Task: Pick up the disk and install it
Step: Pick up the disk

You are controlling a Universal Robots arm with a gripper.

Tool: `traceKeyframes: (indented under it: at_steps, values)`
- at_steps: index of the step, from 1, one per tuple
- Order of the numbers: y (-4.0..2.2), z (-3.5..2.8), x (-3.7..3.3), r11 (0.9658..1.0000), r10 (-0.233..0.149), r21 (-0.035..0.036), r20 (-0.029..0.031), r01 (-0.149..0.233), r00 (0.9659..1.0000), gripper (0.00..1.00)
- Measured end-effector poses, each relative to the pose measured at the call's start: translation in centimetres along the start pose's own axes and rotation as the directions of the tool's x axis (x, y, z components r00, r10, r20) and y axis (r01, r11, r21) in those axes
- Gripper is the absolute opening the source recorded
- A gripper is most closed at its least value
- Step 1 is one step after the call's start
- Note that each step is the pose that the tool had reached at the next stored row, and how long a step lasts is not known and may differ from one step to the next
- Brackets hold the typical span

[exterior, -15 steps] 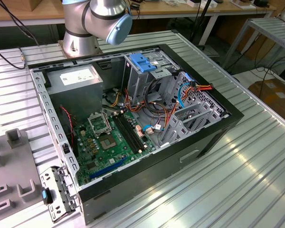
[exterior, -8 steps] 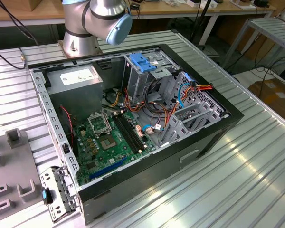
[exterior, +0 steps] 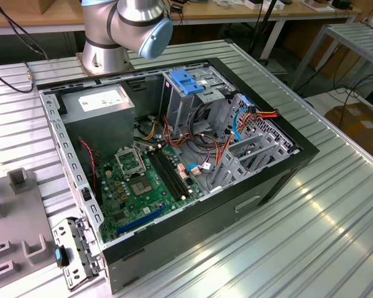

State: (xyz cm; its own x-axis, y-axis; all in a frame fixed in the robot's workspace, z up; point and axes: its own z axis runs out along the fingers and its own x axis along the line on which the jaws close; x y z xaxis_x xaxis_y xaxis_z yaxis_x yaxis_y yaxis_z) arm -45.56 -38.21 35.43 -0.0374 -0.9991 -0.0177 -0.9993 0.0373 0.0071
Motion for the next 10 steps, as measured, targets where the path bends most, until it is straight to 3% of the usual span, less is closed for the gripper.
traceKeyframes:
  at_steps: [10]
  values:
    - [0.11, 2.02, -0.21, 0.9998, -0.018, -0.0002, 0.0, 0.018, 0.9998, 0.55]
